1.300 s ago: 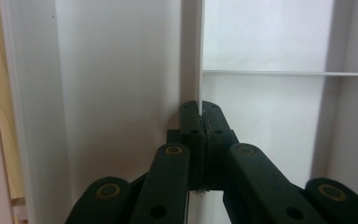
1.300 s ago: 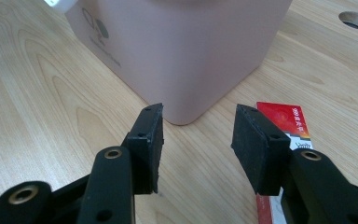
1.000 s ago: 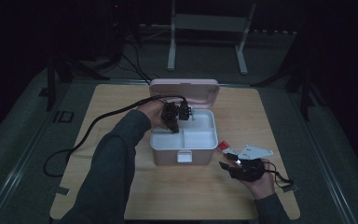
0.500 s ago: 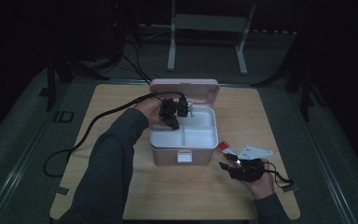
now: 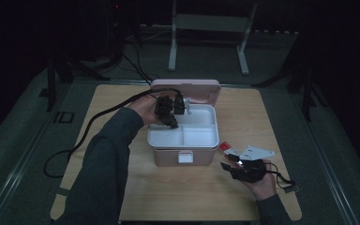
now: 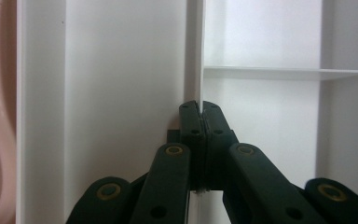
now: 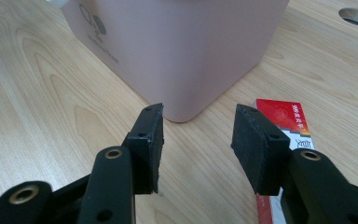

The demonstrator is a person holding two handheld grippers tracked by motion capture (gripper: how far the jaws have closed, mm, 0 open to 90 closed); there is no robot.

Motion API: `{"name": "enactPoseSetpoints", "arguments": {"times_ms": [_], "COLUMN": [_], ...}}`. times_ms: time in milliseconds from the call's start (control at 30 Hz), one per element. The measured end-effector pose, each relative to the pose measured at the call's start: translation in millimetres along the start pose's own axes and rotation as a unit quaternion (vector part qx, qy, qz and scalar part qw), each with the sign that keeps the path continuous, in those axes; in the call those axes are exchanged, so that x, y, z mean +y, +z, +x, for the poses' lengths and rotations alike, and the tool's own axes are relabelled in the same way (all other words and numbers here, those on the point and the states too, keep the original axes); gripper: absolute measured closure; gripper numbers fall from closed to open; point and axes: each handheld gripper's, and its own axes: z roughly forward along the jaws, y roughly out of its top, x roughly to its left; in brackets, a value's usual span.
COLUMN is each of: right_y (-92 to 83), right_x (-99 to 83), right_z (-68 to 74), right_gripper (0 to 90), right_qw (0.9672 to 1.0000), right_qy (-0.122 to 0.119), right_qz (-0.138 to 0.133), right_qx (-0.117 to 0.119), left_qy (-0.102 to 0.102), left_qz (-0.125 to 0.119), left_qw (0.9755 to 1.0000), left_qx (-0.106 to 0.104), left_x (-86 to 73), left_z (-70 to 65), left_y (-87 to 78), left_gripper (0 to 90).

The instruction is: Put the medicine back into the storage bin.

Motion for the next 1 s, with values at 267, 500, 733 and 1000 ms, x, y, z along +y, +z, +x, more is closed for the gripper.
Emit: {"name": "enactPoseSetpoints", "arguments": {"times_ms": [267,500,733,1000], "right_y": [-1.1,-2.9,-2.6,-2.7], "right_x": [-0.4,-0.7,-0.4,-0.9], "right_z": [-0.9,-2.9,-3.3,-5.2], "right_gripper": [52.7,52.7,52.8,52.7], "right_qw": [1.0,1.0,1.0,1.0], "right_qy": [0.002,0.005,0.007,0.007], "right_qz": [-0.001,-0.003,-0.003,-0.003], "right_qx": [-0.002,-0.003,-0.003,-0.005], "left_qy": [0.002,-0.005,-0.006,-0.028], "left_qz": [-0.006,-0.007,-0.013,-0.011], "left_qw": [1.0,0.9999,0.9999,0.9994], "left_qx": [0.003,0.006,0.007,0.015], "left_x": [-8.4,-27.1,-45.3,-69.0], "left_z": [-9.3,-19.0,-27.1,-30.5], "left_y": [-10.4,-21.7,-29.3,-37.8], "left_gripper": [89.1,89.1,89.2,89.1]}}
